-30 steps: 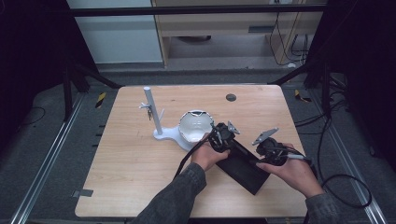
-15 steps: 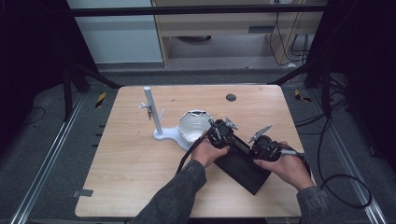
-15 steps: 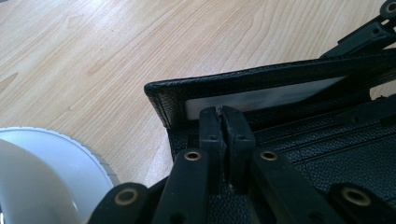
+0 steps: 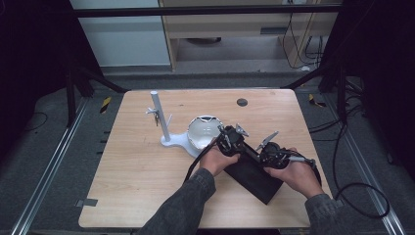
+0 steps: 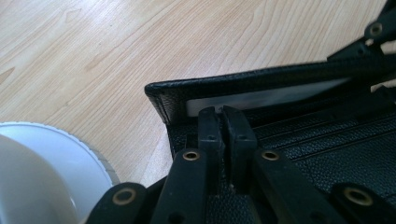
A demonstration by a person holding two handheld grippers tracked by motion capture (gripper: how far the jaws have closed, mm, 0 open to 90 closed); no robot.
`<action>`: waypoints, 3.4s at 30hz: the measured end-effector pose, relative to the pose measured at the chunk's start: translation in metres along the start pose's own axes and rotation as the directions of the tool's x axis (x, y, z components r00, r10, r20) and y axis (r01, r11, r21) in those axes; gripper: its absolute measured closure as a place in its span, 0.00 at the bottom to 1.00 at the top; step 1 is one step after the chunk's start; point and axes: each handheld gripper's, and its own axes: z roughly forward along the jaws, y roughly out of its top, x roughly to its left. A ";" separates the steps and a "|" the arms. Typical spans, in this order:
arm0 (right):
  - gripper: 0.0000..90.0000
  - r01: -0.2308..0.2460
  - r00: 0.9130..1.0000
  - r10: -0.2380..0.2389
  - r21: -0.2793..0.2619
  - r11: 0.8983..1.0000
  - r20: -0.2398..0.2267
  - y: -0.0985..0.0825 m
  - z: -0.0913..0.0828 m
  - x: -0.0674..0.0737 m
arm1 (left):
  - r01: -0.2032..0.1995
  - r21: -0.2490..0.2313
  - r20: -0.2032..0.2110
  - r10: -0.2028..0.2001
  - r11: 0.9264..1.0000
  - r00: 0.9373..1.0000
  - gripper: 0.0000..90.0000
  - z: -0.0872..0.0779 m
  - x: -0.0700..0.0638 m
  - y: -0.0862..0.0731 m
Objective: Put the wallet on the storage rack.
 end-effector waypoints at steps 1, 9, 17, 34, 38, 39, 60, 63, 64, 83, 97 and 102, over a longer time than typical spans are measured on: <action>0.93 0.007 1.000 -0.007 -0.001 1.000 0.016 0.000 -0.001 0.001 | 0.000 0.000 0.000 0.000 1.000 1.000 0.93 0.000 0.000 0.000; 0.94 0.053 0.998 -0.050 -0.081 0.995 0.030 -0.023 -0.032 0.007 | -0.010 -0.070 -0.075 0.005 0.997 0.997 0.58 -0.058 -0.002 -0.018; 0.94 0.081 0.993 -0.056 -0.242 0.967 0.108 -0.042 -0.076 0.008 | -0.018 -0.169 -0.077 0.005 0.985 0.997 0.15 -0.112 0.002 -0.036; 0.94 0.105 0.985 -0.031 -0.454 0.885 0.167 -0.034 -0.109 0.004 | -0.054 -0.167 -0.061 0.044 0.985 0.997 0.09 -0.133 0.007 -0.035; 0.94 0.105 0.984 -0.022 -0.484 0.869 0.174 -0.033 -0.109 0.003 | -0.059 -0.169 -0.054 0.050 0.984 0.997 0.09 -0.134 0.009 -0.034; 0.94 0.105 0.984 -0.019 -0.491 0.865 0.176 -0.032 -0.109 0.003 | -0.056 -0.170 -0.053 0.048 0.984 0.997 0.09 -0.135 0.009 -0.034; 0.94 0.144 0.984 -0.058 -0.565 0.812 0.169 -0.014 -0.100 0.021 | -0.047 -0.203 -0.022 0.044 0.978 0.999 0.09 -0.147 0.017 -0.036; 0.94 0.148 0.984 -0.063 -0.573 0.806 0.165 -0.013 -0.100 0.024 | -0.051 -0.204 -0.020 0.048 0.978 0.999 0.09 -0.148 0.017 -0.036; 0.94 0.149 0.984 -0.064 -0.576 0.804 0.165 -0.013 -0.101 0.025 | -0.052 -0.203 -0.019 0.049 0.978 0.999 0.09 -0.148 0.017 -0.036; 0.94 0.178 0.983 -0.105 -0.625 0.760 0.153 -0.004 -0.108 0.038 | -0.036 -0.211 0.006 0.038 0.977 0.999 0.10 -0.148 0.025 -0.039; 0.94 0.192 0.981 -0.134 -0.641 0.743 0.138 -0.003 -0.108 0.043 | -0.042 -0.197 0.044 0.052 0.979 0.998 0.15 -0.137 0.024 -0.035; 0.94 0.194 0.981 -0.141 -0.646 0.738 0.133 -0.002 -0.107 0.044 | -0.061 -0.170 0.059 0.071 0.984 0.996 0.20 -0.134 0.024 -0.033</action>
